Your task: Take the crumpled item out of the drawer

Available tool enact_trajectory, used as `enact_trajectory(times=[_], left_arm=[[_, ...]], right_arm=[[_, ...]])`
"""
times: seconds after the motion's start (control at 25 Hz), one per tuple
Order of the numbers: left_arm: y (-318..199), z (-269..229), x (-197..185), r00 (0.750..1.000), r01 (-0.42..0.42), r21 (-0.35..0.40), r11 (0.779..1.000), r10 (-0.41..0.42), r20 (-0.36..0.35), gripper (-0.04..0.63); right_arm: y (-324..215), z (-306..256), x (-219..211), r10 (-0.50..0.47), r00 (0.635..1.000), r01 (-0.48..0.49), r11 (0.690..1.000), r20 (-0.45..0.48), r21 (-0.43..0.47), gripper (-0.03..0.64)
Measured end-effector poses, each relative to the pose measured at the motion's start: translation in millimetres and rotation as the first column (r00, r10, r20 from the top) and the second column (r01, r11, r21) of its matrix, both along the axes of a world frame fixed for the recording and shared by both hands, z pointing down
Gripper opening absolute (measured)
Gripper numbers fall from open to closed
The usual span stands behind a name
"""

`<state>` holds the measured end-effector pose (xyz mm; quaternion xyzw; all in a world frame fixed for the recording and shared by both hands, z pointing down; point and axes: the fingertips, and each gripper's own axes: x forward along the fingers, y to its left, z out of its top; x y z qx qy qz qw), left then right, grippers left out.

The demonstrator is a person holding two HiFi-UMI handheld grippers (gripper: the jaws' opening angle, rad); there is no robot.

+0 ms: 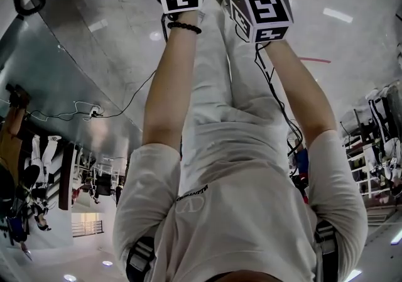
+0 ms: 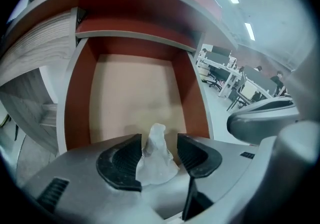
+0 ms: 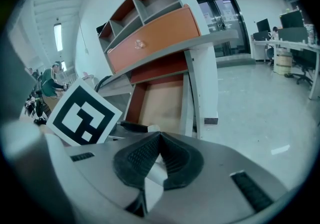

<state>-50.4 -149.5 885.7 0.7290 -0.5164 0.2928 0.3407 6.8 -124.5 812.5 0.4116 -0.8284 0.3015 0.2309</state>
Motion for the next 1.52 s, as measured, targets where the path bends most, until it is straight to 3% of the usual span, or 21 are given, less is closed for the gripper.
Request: enact_trajectory(times=[0.32,0.44,0.8,1.24,1.52], left_arm=[[3,10,6,0.998,-0.039,-0.048,0.998,0.042,0.049,0.221],[4,11,5,0.996,-0.049,-0.06,0.997,0.054,0.074,0.152],[5,12,3,0.991,-0.072,-0.066,0.995,0.079,0.104,0.084],[7,1,-3,0.997,-0.034,-0.053,0.998,0.038,0.068,0.066],[13,-40,-5,0.998,-0.015,-0.031,0.999,0.016,0.057,0.065]], right_arm=[[3,4,1,-0.002,1.0,0.002,1.0,0.005,-0.007,0.0],[4,4,2,-0.004,1.0,0.004,1.0,0.007,-0.008,0.0],[6,2,4,0.001,1.0,-0.001,1.0,0.011,-0.002,0.0],[-3,-10,14,0.036,0.999,-0.037,0.999,0.014,0.032,0.001],[-10,-52,23,0.048,0.999,-0.047,0.997,-0.009,0.063,0.001]])
